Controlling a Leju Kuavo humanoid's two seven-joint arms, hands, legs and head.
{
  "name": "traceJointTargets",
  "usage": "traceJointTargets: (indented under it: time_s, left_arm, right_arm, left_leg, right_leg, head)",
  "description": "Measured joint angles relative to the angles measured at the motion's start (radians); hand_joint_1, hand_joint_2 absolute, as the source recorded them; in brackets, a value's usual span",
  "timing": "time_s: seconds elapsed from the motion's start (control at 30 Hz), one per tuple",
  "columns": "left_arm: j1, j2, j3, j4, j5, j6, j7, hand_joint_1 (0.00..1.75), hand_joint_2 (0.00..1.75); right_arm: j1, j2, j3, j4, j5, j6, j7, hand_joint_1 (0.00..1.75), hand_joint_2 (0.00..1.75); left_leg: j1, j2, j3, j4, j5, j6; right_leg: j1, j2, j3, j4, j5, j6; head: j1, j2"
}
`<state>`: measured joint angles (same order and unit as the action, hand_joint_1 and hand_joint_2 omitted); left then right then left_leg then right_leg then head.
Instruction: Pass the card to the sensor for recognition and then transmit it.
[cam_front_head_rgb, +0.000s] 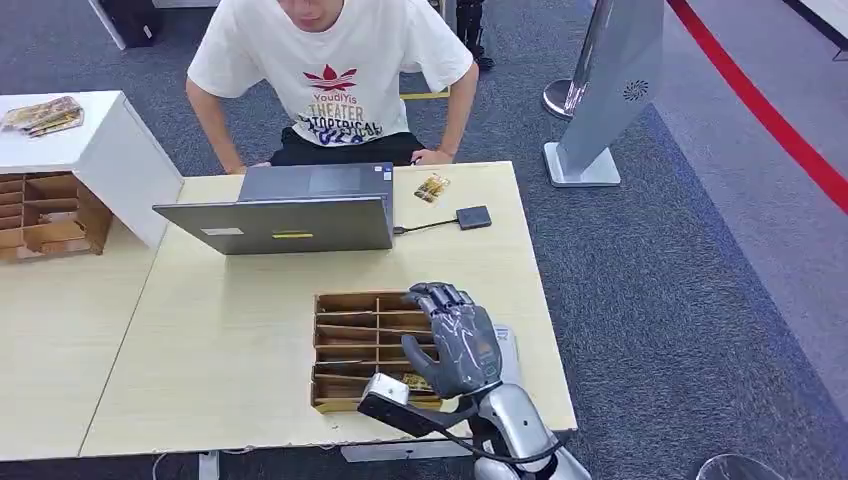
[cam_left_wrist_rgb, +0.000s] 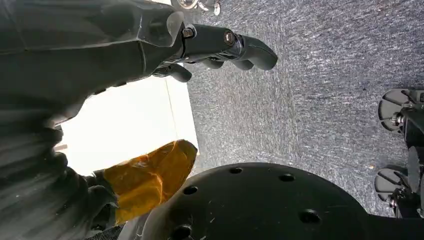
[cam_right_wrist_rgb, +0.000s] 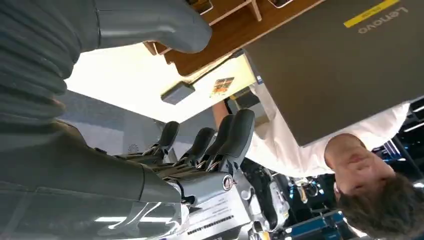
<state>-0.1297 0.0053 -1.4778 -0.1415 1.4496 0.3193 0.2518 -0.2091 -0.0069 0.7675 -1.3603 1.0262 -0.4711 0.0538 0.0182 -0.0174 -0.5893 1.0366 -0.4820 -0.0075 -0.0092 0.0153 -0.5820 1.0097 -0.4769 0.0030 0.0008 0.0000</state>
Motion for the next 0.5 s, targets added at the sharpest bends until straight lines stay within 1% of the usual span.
traceJointTargets:
  time_s: [0.03, 0.07, 0.2, 0.23, 0.5]
  left_arm:
    - [0.0, 0.0, 0.0, 0.0, 0.0, 0.0, 0.0, 0.0, 1.75]
    - [0.0, 0.0, 0.0, 0.0, 0.0, -0.002, 0.0, 0.0, 1.75]
    - [0.0, 0.0, 0.0, 0.0, 0.002, -0.003, 0.0, 0.0, 1.75]
    - [0.0, 0.0, 0.0, 0.0, 0.002, -0.005, 0.0, 0.0, 1.75]
    - [0.0, 0.0, 0.0, 0.0, 0.003, -0.005, 0.0, 0.0, 1.75]
  right_arm:
    - [-0.001, 0.002, 0.0, 0.005, 0.0, 0.001, 0.002, 0.66, 1.75]
    - [-0.003, 0.003, 0.0, 0.011, 0.0, 0.002, 0.003, 0.68, 1.75]
    - [-0.009, 0.007, 0.0, 0.029, 0.002, 0.004, 0.006, 0.66, 1.75]
    - [-0.01, 0.007, 0.0, 0.031, 0.002, 0.004, 0.006, 0.7, 1.75]
    - [-0.014, 0.013, 0.0, 0.055, 0.003, 0.014, 0.006, 0.72, 1.75]
  left_leg:
    - [0.0, 0.0, 0.0, 0.0, 0.0, 0.0]
    - [0.0, 0.0, 0.0, 0.0, 0.0, 0.0]
    - [0.0, 0.0, 0.0, 0.0, 0.0, 0.0]
    - [0.0, 0.0, 0.0, 0.0, 0.0, 0.0]
    - [0.0, 0.0, 0.0, 0.0, 0.0, 0.0]
  right_leg:
    - [0.0, 0.0, 0.0, 0.0, 0.0, 0.0]
    - [0.0, 0.0, 0.0, 0.0, 0.0, 0.0]
    - [0.0, 0.0, 0.0, 0.0, 0.0, 0.0]
    - [0.0, 0.0, 0.0, 0.0, 0.0, 0.0]
    - [0.0, 0.0, 0.0, 0.0, 0.0, 0.0]
  head:
    - [0.0, 0.0]
    - [0.0, 0.0]
    - [0.0, 0.0]
    - [0.0, 0.0]
    - [0.0, 0.0]
